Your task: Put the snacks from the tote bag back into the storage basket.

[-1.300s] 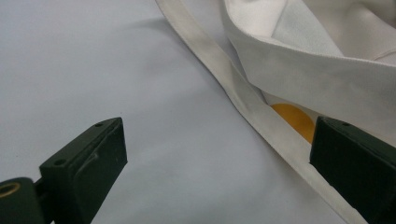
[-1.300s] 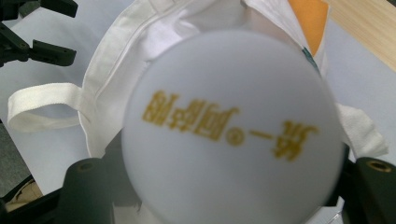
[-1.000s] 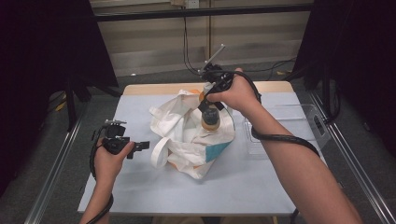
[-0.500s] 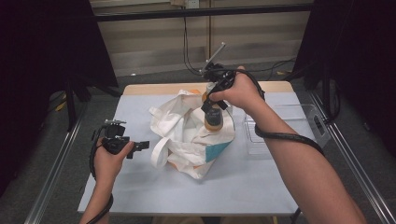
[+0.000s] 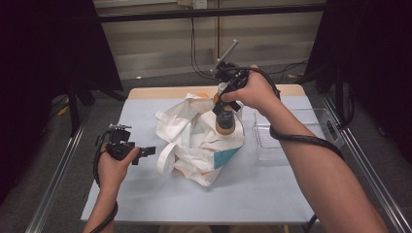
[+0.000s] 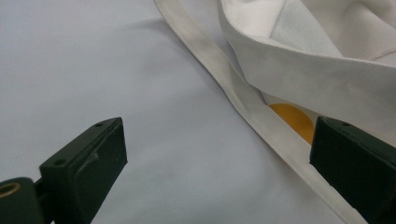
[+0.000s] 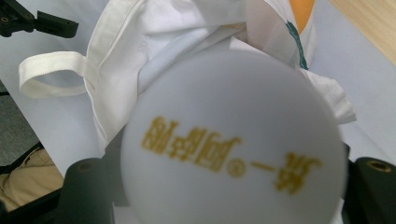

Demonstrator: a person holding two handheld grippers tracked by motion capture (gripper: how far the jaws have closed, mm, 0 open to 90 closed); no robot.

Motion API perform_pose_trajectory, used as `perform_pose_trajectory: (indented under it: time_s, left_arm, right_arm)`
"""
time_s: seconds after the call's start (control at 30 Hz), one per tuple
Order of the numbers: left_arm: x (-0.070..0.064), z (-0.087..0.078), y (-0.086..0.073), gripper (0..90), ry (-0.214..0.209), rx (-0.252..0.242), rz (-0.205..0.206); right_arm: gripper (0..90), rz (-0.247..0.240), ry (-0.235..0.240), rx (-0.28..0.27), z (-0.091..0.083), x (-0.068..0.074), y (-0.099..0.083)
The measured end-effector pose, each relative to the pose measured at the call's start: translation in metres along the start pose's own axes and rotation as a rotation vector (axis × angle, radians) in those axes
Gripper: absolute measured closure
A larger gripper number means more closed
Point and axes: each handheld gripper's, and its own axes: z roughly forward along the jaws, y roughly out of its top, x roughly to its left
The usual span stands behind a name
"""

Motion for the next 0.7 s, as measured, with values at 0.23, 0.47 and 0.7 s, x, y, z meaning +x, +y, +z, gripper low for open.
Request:
perform_pose_trajectory:
  time_s: [0.23,0.47,0.7]
  left_arm:
    - [0.0,0.001,0.0,3.8,0.003,0.002,0.003]
    - [0.0,0.001,0.0,3.8,0.0,0.009,0.009]
    - [0.0,0.001,-0.001,3.8,0.004,0.007,0.007]
  right_arm:
    - [29.7,-0.002,-0.001,0.011,-0.006,-0.002,-0.001]
    - [29.8,0.012,-0.001,0.024,-0.01,-0.005,-0.003]
    - [29.8,0.01,-0.001,0.038,-0.014,-0.008,-0.006]
